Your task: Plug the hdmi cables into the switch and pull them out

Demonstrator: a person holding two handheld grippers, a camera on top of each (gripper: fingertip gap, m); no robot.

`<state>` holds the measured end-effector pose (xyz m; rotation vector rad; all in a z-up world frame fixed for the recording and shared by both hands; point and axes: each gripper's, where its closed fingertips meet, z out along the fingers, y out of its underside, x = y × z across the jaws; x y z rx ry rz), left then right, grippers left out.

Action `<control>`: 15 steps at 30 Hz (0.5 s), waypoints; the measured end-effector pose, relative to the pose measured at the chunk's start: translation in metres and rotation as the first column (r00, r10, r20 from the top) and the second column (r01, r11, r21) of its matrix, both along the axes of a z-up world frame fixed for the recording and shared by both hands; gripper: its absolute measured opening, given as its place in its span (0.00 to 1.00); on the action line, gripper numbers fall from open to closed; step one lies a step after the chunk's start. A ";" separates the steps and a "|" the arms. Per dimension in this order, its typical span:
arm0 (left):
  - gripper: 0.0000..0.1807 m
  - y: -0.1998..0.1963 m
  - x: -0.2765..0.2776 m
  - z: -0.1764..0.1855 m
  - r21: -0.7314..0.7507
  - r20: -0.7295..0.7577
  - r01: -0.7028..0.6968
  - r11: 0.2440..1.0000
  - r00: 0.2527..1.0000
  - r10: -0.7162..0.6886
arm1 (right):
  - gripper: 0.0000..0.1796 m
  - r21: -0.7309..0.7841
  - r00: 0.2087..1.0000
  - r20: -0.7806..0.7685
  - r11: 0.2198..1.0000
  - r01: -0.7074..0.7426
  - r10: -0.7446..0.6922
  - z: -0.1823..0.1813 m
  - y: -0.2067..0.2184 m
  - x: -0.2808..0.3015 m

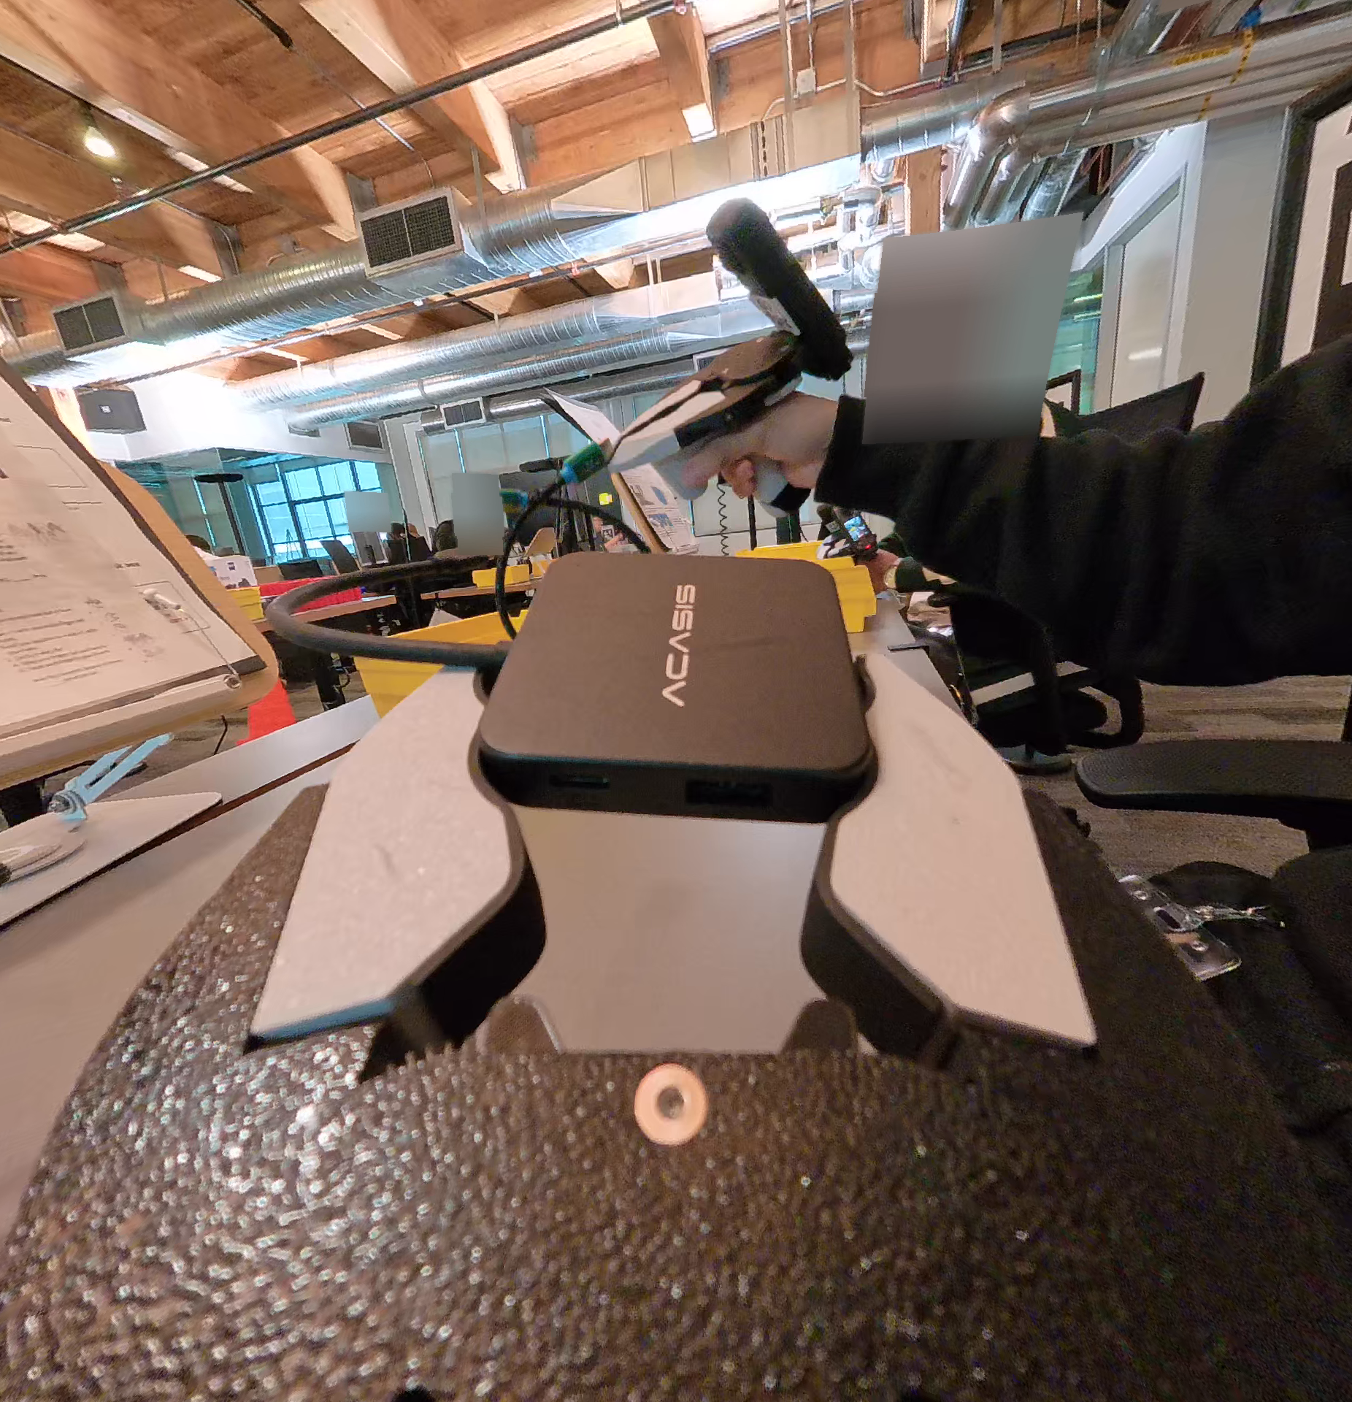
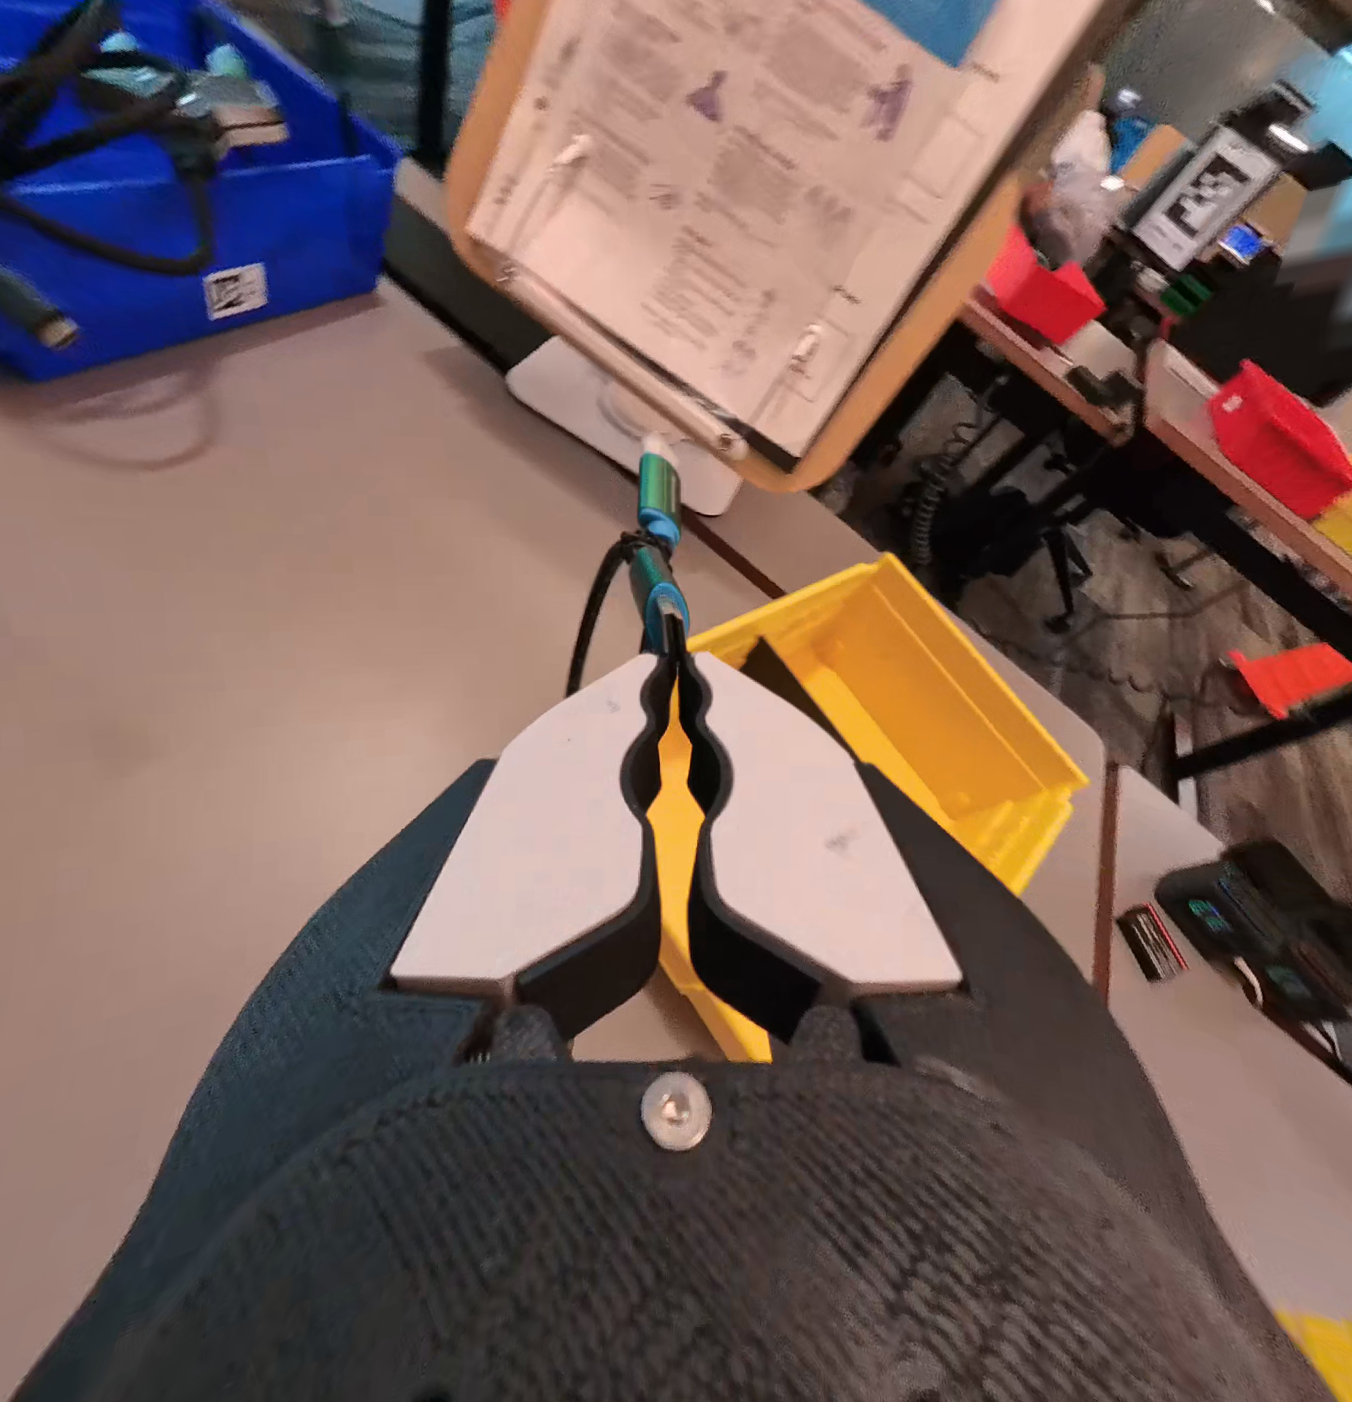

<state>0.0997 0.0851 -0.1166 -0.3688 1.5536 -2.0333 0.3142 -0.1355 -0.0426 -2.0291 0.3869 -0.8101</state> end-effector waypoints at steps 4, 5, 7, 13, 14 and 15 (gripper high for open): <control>0.47 -0.002 0.000 -0.001 0.008 -0.001 0.007 1.000 1.000 -0.007 | 0.01 0.062 0.997 -0.022 0.996 0.071 -0.070 0.022 -0.026 0.022; 0.47 -0.003 0.000 -0.001 0.011 -0.002 0.008 1.000 1.000 -0.008 | 0.01 0.058 0.996 -0.036 0.995 0.082 -0.080 0.023 -0.033 0.029; 0.47 -0.003 0.000 -0.002 0.015 -0.002 0.007 1.000 1.000 -0.007 | 0.00 0.100 0.995 -0.064 0.992 0.077 -0.071 0.028 -0.041 0.039; 0.47 -0.003 0.000 -0.002 0.014 -0.003 0.011 1.000 1.000 -0.011 | 0.00 0.347 0.967 -0.252 0.936 0.060 0.032 0.008 -0.040 0.068; 0.47 -0.003 0.000 -0.002 0.017 -0.004 0.008 1.000 1.000 -0.008 | 0.00 0.394 0.956 -0.288 0.917 0.067 0.054 0.004 -0.039 0.072; 0.47 -0.003 0.000 -0.003 0.020 -0.004 0.006 1.000 1.000 -0.006 | 0.00 0.416 0.950 -0.309 0.904 0.099 0.038 -0.002 -0.040 0.079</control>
